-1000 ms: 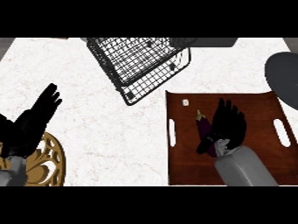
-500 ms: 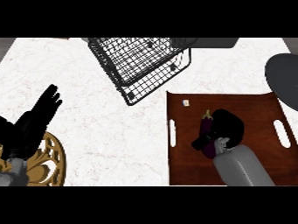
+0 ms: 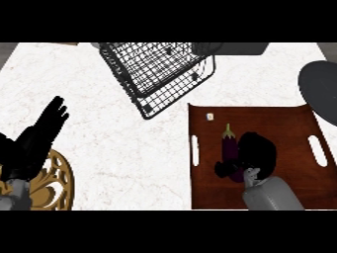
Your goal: Pick the eggplant from the tray and place it in the tiered basket
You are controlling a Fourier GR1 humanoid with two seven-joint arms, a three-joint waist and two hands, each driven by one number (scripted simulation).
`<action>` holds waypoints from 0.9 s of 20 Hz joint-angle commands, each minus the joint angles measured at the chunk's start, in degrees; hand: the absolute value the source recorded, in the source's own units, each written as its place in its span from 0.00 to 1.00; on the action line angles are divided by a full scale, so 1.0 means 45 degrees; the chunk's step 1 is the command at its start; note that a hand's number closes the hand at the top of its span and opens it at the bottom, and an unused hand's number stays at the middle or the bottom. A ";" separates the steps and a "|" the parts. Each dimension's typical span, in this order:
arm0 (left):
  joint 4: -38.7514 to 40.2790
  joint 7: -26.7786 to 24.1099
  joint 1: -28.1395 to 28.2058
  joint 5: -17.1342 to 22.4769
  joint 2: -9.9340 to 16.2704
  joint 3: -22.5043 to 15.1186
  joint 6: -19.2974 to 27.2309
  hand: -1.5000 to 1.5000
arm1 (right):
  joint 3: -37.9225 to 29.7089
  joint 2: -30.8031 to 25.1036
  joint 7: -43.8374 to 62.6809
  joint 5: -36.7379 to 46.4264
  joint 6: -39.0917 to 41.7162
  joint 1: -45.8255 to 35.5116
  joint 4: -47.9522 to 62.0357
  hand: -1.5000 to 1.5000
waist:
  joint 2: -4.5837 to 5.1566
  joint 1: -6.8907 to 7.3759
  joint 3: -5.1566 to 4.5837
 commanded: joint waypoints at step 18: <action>-0.0295 0.0122 0.0170 -0.0488 -0.0393 0.0022 0.0034 0.50 | 0.2821 0.1511 0.1161 0.7431 -0.5160 0.1613 -0.8014 1.00 | 0.0111 -0.0003 0.0088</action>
